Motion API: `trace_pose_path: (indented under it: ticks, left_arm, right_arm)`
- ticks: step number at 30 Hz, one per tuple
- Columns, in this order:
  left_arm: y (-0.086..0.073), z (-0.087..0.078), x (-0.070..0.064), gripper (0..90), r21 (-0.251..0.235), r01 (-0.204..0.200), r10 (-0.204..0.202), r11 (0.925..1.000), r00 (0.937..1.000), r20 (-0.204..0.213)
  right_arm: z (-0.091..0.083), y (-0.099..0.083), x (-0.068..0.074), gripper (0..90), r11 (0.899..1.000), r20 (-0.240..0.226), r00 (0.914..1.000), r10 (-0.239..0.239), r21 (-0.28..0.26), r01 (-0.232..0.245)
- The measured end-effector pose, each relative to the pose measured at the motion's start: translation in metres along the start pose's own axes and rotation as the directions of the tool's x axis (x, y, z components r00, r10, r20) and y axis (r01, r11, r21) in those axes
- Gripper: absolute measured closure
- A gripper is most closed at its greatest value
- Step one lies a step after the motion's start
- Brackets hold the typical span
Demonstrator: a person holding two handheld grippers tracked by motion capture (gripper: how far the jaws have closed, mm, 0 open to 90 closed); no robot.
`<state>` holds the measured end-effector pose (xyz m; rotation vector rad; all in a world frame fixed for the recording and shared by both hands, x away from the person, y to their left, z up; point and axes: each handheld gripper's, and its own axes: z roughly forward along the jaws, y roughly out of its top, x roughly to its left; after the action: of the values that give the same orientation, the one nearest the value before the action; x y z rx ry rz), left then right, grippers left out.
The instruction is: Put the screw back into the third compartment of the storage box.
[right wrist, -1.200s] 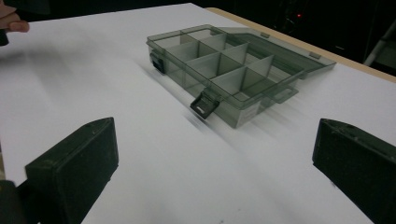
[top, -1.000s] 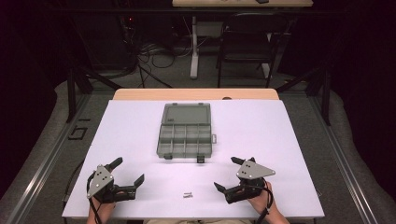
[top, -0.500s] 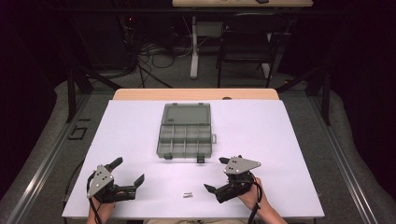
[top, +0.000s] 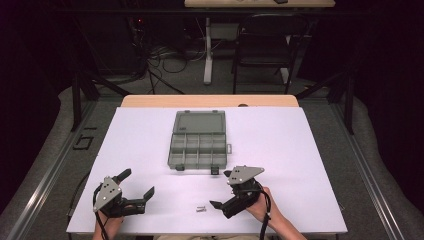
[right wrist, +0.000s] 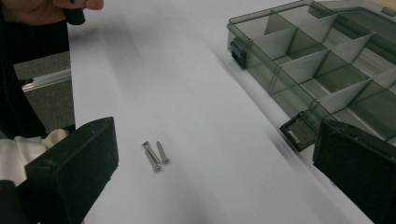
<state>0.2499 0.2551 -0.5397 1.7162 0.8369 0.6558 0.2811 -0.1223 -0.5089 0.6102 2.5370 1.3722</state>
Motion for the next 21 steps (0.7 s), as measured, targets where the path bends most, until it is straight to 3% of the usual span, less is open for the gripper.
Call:
trace_pose_path:
  ticks: [10,16,18,21]
  left_arm:
    - [0.0,0.001,0.0,0.0,-0.003,0.0,0.0,1.0,1.0,0.001]
    - [0.0,0.0,0.0,0.0,-0.002,0.001,-0.001,1.0,1.0,0.001]
    - [0.0,0.0,0.0,0.0,-0.001,0.001,-0.001,1.0,1.0,0.002]
    - [0.0,0.0,0.0,0.0,0.005,-0.003,0.003,1.0,1.0,0.005]
  right_arm:
    - [0.015,0.011,0.007,0.0,0.997,-0.057,0.998,-0.026,0.074,0.03]
    - [0.027,0.023,0.011,2.2,0.988,-0.084,0.9946,-0.061,0.136,0.073]
    - [0.035,0.03,0.013,15.1,0.978,-0.1,0.9922,-0.075,0.189,0.093]
    - [0.042,0.034,0.015,27.2,0.965,-0.109,0.99,-0.09,0.236,0.113]
